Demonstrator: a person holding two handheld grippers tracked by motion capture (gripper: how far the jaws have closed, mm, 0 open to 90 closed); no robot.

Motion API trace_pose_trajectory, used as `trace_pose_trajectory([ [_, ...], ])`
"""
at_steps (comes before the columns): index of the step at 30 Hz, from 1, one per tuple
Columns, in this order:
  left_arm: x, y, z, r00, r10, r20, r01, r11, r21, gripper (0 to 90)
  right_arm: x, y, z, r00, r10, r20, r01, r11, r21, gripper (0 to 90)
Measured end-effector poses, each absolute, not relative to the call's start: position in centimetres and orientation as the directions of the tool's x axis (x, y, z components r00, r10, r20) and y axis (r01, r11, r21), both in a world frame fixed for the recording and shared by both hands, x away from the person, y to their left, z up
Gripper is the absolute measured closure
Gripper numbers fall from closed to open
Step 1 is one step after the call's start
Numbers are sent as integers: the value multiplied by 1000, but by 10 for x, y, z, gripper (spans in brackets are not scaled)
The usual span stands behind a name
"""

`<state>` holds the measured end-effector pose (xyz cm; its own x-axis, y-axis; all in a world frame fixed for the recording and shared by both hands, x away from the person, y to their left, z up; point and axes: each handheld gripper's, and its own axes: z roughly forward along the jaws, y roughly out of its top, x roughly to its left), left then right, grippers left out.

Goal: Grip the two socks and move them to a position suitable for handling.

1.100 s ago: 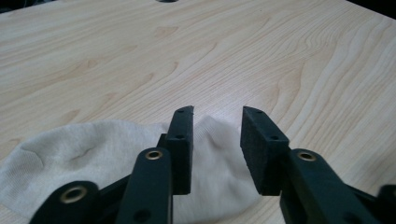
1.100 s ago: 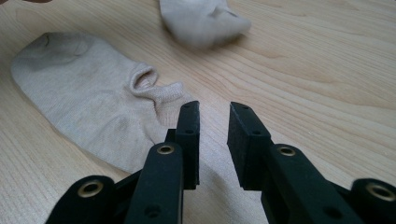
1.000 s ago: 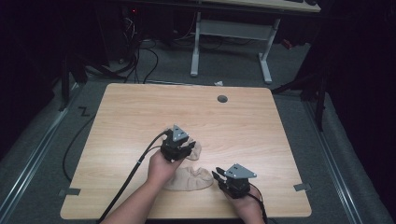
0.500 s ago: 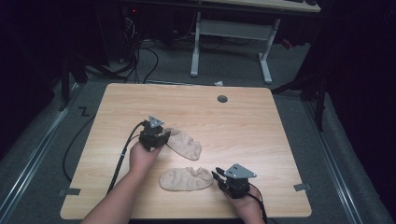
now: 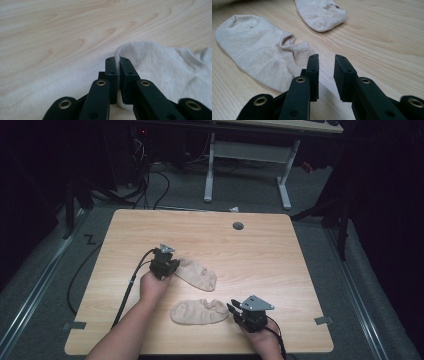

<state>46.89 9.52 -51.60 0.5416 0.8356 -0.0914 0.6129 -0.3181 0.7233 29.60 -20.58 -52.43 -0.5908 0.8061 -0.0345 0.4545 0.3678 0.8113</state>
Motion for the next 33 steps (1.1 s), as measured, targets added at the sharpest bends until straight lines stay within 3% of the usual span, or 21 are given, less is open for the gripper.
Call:
trace_pose_trajectory([
  [12, 395, 98, -523, 633, 773, -42, 511, -376, 773, 841, 297, -203, -526, -586, 810, -33, 461, 367, 808, 748],
  [16, 388, 99, -530, 649, 760, -22, 476, -384, 791, 812, 299, -201, -524, -581, 814, -21, 461, 350, 816, 721],
  [22, 386, 104, -532, 636, 769, -63, 467, -318, 825, 787, 310, -196, -516, -559, 829, 10, 478, 313, 821, 668],
  [26, 385, 104, -532, 641, 766, -59, 459, -320, 829, 760, 337, -188, -512, -515, 857, 15, 492, 282, 824, 608],
  [33, 390, 105, -533, 633, 770, -76, 492, -325, 808, 743, 379, -180, -522, -464, 886, 10, 552, 280, 785, 602],
])
